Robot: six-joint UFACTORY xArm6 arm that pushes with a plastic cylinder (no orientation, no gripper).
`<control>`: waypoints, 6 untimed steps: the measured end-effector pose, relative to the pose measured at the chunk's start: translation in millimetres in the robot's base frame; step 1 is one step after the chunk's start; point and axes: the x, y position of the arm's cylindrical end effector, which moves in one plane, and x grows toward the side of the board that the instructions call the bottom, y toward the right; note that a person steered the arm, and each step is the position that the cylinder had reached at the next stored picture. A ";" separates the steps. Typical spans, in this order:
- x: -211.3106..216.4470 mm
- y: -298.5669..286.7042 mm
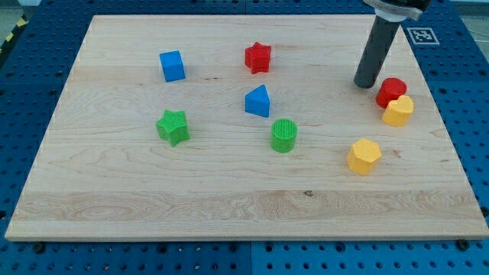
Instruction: Move the yellow heart to the right side slightly
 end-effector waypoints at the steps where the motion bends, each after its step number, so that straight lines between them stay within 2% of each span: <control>1: 39.9 3.8; 6: 71.0 5.2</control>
